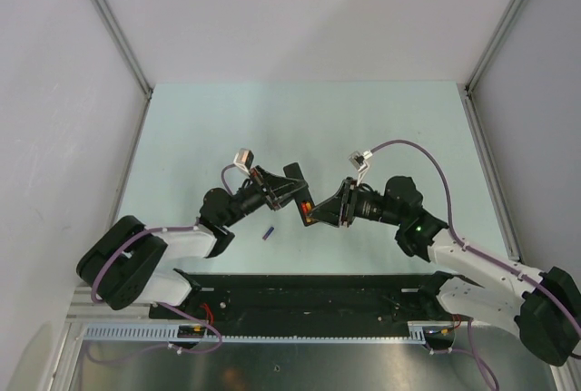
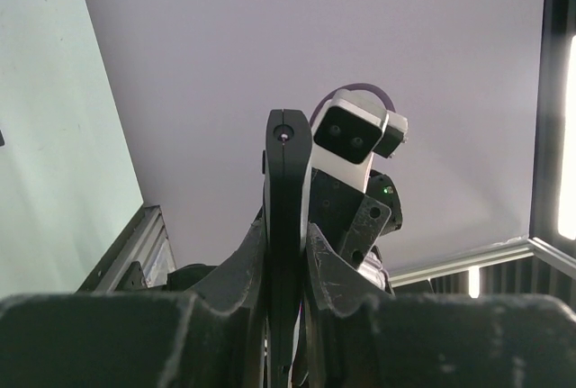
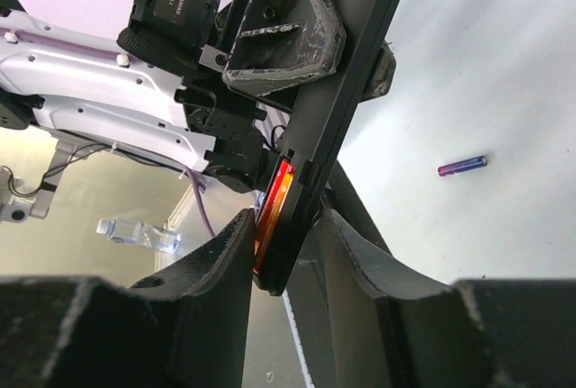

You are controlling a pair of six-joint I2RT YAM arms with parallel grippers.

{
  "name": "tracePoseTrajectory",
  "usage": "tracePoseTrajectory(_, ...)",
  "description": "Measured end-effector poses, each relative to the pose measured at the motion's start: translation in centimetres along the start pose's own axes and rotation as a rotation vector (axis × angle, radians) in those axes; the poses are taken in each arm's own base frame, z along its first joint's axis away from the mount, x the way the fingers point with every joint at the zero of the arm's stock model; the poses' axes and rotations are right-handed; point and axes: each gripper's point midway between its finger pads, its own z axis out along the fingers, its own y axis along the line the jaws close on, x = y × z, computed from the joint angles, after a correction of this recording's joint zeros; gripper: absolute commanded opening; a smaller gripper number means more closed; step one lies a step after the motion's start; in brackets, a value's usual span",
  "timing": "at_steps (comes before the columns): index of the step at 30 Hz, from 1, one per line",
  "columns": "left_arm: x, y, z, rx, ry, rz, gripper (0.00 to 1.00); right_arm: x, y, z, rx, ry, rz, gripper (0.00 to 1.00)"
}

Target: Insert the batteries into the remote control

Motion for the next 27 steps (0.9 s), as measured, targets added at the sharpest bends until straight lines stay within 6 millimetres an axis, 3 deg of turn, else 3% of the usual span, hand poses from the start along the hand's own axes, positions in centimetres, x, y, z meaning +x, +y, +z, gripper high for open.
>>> tracePoseTrajectory(9,0.2,0.2,0.0,-0.003,0.008,0.027,0.00,0.3,-0.3,0.4,0.006,0.022,0.086,0.17)
tracePoseTrajectory(11,0.2,0.2,0.0,-0.003,0.008,0.039,0.00,0.4,-0.4,0.4,0.016,0.028,0.103,0.17)
tracePoseTrajectory(14,0.2,0.3,-0.1,-0.006,0.008,0.042,0.00,0.4,-0.4,0.4,0.025,0.036,0.111,0.35)
tracePoseTrajectory(15,0.2,0.4,-0.1,-0.007,0.008,0.042,0.00,0.5,-0.5,0.4,0.028,0.038,0.114,0.55)
tracePoseTrajectory(17,0.3,0.5,-0.2,-0.009,0.012,0.039,0.00,0.4,-0.6,0.4,0.036,0.036,0.107,0.72)
tracePoseTrajectory(22,1.2,0.4,-0.5,-0.002,0.047,0.040,0.00,0.1,-1.7,-0.2,0.111,0.021,0.125,0.83)
tracePoseTrajectory(27,1.2,1.4,-1.0,-0.023,0.044,0.040,0.00,-2.7,-0.1,-2.2,0.144,-0.053,0.061,0.82)
